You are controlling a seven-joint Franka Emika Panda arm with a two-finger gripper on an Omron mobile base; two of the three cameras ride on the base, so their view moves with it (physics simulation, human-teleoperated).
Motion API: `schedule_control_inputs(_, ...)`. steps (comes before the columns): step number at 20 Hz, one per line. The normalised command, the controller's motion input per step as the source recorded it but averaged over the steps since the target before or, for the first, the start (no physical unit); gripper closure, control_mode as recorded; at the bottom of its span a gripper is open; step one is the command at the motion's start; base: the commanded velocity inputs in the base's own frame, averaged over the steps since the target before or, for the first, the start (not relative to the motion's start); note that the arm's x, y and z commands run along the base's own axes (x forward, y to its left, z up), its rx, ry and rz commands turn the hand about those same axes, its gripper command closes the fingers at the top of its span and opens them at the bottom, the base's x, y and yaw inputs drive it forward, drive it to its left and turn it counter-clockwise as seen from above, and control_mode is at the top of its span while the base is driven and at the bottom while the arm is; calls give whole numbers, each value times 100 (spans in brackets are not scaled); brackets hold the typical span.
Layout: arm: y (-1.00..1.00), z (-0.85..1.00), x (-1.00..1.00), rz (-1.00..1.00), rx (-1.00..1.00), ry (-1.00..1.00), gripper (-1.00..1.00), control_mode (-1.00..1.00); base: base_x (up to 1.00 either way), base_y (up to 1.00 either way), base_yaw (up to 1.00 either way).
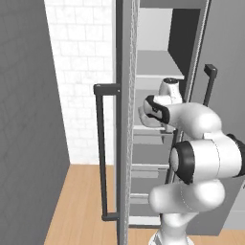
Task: Take the meat container that has the shrimp and place it on the second highest rack of the freezer. Then take the vegetable container that has the tomato and avocado and place it on the highest rack of the freezer.
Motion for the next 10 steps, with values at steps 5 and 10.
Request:
schedule_control_inputs(5, 0, -49, 52, -1, -2, 3, 100, -100, 0, 0, 0)
schedule_control_inputs(10, -1, -57, 13, 0, 0, 0, 100, -100, 0, 0, 0)
